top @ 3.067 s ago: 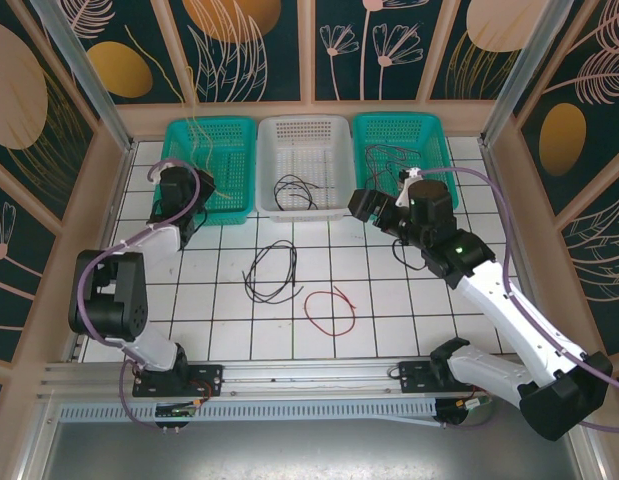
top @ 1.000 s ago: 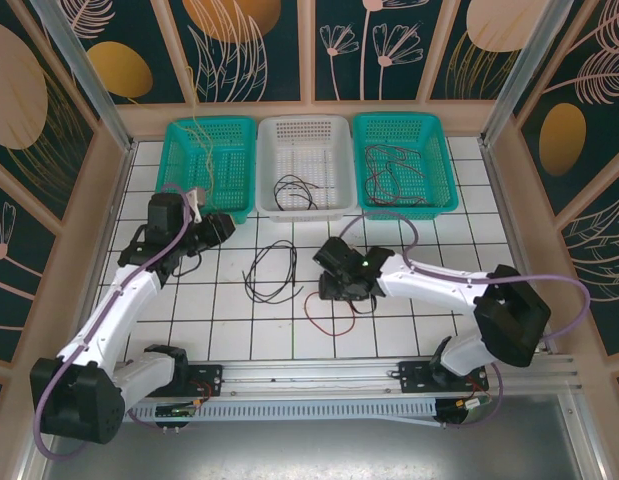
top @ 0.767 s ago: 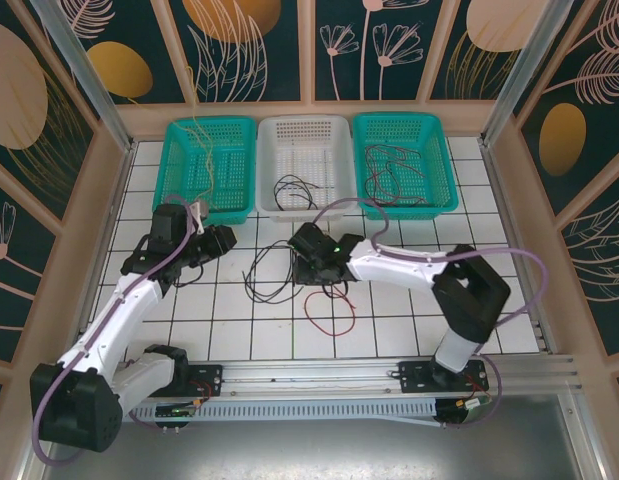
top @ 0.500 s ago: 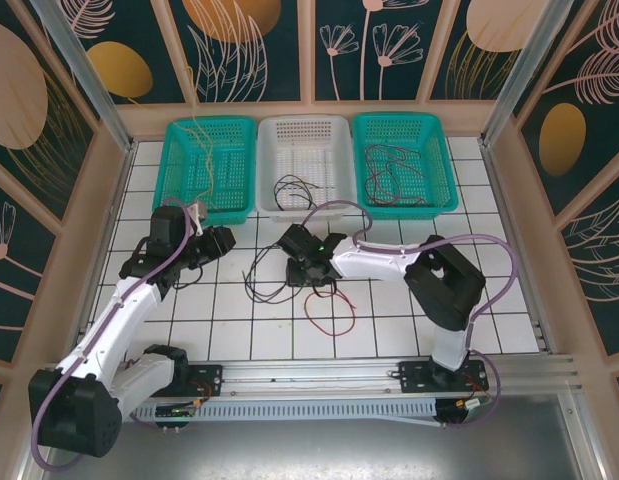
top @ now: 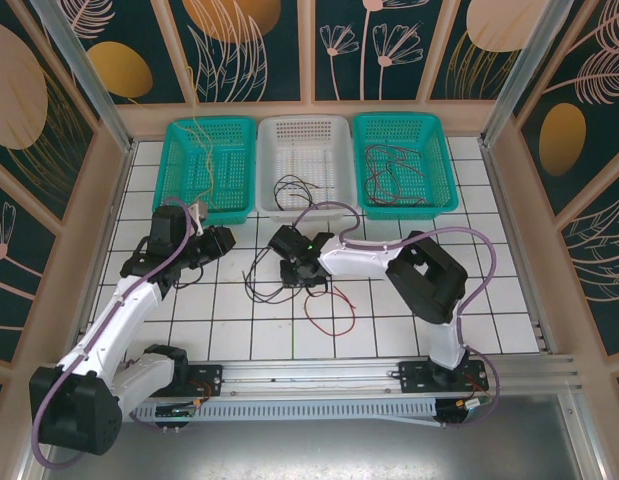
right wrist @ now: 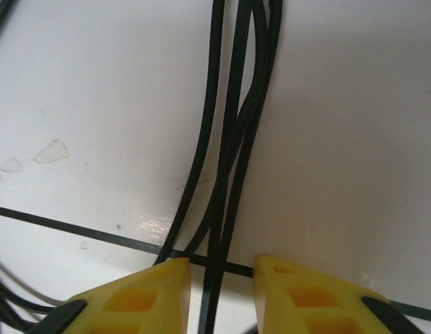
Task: Untangle the cables
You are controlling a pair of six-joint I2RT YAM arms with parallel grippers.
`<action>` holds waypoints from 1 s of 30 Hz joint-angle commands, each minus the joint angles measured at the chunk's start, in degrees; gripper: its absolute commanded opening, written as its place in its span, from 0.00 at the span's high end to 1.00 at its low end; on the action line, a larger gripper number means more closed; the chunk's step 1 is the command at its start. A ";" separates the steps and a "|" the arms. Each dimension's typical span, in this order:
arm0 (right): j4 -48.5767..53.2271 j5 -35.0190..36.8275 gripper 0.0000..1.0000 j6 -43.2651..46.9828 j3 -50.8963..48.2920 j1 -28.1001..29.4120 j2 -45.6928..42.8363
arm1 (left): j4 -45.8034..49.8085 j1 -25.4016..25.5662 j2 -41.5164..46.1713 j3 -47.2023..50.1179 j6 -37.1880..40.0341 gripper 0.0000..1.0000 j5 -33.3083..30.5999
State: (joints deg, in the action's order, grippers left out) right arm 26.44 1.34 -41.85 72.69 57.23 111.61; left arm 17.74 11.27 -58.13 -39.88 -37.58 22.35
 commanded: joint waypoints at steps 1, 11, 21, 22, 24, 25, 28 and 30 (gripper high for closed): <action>2.86 0.24 0.79 0.54 1.50 0.52 0.99 | -0.86 0.25 -0.35 -0.47 -0.13 0.78 1.29; 5.12 15.86 1.00 3.96 -2.10 1.82 -15.30 | -3.79 1.19 -0.98 -2.79 -1.07 0.76 4.40; 5.71 28.70 1.00 16.97 -1.45 6.64 -38.04 | -20.48 3.32 -0.14 -3.83 -8.73 0.67 12.21; 5.96 29.77 1.00 18.04 -0.18 6.93 -38.94 | -22.31 3.62 -0.21 -4.19 -9.21 0.65 13.00; 5.91 30.38 1.00 20.27 2.19 7.06 -40.21 | -24.94 4.21 -0.32 -5.18 -9.44 0.60 14.12; 5.95 30.93 1.00 21.20 3.49 7.27 -40.65 | -26.13 4.65 -0.32 -5.71 -9.41 0.56 14.59; 5.41 31.70 1.00 23.81 6.73 7.87 -41.42 | -28.09 5.88 -0.69 -7.32 -8.49 0.47 15.60; 4.55 31.51 1.00 25.22 8.42 8.15 -41.82 | -29.28 7.12 -0.82 -8.01 -7.58 0.42 16.34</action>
State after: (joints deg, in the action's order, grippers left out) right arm 31.14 29.95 -20.99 77.78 64.62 71.70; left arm -5.87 17.06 -58.98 -45.63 -45.91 35.59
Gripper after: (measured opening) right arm 0.045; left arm 0.564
